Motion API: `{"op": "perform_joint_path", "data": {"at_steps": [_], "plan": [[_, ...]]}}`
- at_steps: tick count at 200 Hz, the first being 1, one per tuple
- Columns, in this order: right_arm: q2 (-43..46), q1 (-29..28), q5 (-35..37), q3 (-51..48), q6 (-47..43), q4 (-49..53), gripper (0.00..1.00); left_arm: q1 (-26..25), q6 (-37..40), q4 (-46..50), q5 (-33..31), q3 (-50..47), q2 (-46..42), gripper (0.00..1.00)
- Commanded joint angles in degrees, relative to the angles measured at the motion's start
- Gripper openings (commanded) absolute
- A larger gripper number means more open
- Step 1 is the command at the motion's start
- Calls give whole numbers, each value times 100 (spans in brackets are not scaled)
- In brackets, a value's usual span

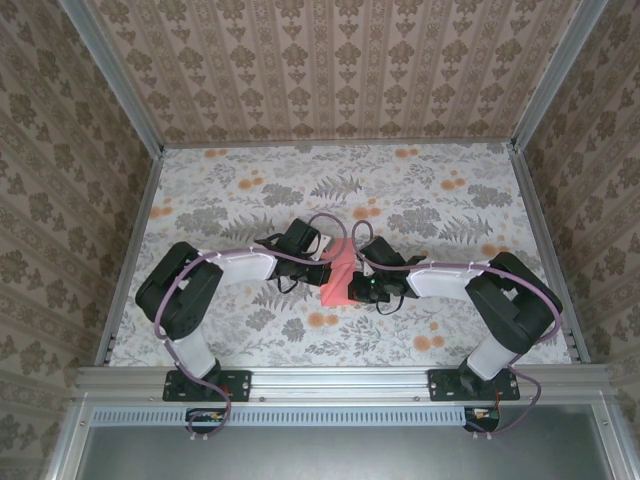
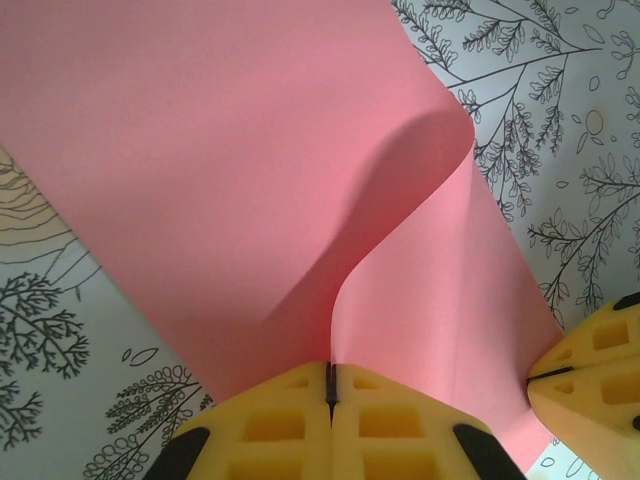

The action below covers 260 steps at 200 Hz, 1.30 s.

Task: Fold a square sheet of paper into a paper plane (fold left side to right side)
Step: Fold the triangle a second time at the center of the table.

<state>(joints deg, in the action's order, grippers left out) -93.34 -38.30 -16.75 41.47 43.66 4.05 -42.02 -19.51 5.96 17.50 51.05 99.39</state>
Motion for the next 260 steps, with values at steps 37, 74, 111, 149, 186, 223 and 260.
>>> {"op": "perform_joint_path", "data": {"at_steps": [37,74,111,149,186,223,260], "plan": [[-343,-36,216,-65,-92,604,0,49,198,37,97,193,177,1],[-368,-37,207,-59,-94,614,0,52,210,18,127,186,160,1],[-371,-37,234,-51,-94,642,0,52,220,-74,131,75,-15,1],[-374,-35,295,-32,-86,729,0,45,210,-160,98,-21,-140,1],[-325,-37,339,-43,-86,769,0,45,202,-208,87,-52,-168,1],[-316,-37,337,-51,-86,769,0,45,211,-176,122,-10,-73,1],[-327,-37,331,-51,-90,755,0,48,237,-113,158,57,53,2]]}}
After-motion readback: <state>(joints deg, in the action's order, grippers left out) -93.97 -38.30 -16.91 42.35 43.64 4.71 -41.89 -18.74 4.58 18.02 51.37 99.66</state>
